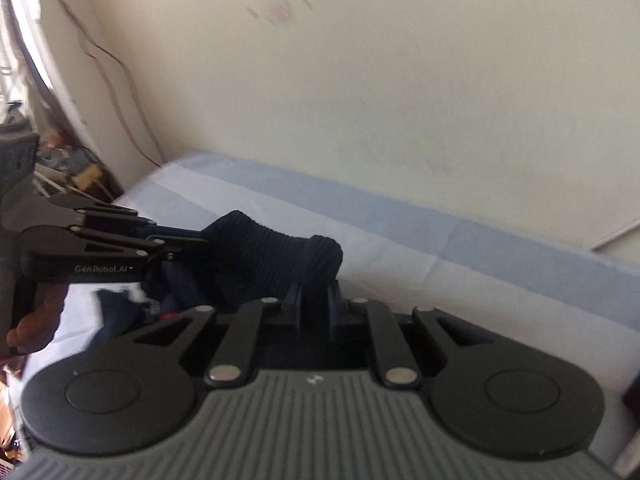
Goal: Fold small clothes
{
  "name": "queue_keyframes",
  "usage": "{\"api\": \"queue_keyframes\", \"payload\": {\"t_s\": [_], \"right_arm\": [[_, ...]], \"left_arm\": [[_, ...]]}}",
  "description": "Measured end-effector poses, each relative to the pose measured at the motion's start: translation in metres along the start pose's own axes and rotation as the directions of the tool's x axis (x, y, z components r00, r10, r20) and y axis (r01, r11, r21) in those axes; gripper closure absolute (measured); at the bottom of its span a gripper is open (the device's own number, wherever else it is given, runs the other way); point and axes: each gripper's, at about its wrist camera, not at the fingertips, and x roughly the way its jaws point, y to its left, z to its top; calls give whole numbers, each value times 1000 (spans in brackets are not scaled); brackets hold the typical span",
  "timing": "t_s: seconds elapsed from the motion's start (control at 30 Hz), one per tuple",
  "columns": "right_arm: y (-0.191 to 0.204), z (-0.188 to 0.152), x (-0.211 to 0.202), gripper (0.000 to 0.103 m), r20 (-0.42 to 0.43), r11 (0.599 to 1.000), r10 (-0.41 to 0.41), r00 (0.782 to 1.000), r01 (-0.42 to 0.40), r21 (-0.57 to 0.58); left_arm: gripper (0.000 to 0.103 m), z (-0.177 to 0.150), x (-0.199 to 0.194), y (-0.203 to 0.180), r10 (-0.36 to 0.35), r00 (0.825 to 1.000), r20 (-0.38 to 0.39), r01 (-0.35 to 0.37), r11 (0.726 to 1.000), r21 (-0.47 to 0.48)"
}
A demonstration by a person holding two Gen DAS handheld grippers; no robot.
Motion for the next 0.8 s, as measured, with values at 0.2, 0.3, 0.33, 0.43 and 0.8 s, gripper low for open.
{"api": "queue_keyframes", "payload": {"t_s": [0.2, 0.3, 0.33, 0.43, 0.8], "right_arm": [[72, -58, -116, 89, 98, 988, 32, 995, -16, -154], [102, -106, -147, 89, 90, 982, 51, 995, -34, -183], [110, -125, -151, 89, 79, 982, 51, 996, -35, -188], [131, -181, -142, 90, 53, 982, 18, 998, -8, -190], [138, -234, -158, 66, 113, 992, 59, 992, -46, -121]], "left_arm": [[88, -91, -117, -35, -83, 991, 101, 77, 995, 64], [87, -147, -143, -54, -117, 990, 77, 113, 992, 53], [87, -167, -152, -61, -121, 991, 63, 118, 992, 46], [83, -209, -148, -65, -113, 994, 11, 113, 994, 13], [49, -226, -198, -38, -56, 989, 136, 65, 996, -61]]}}
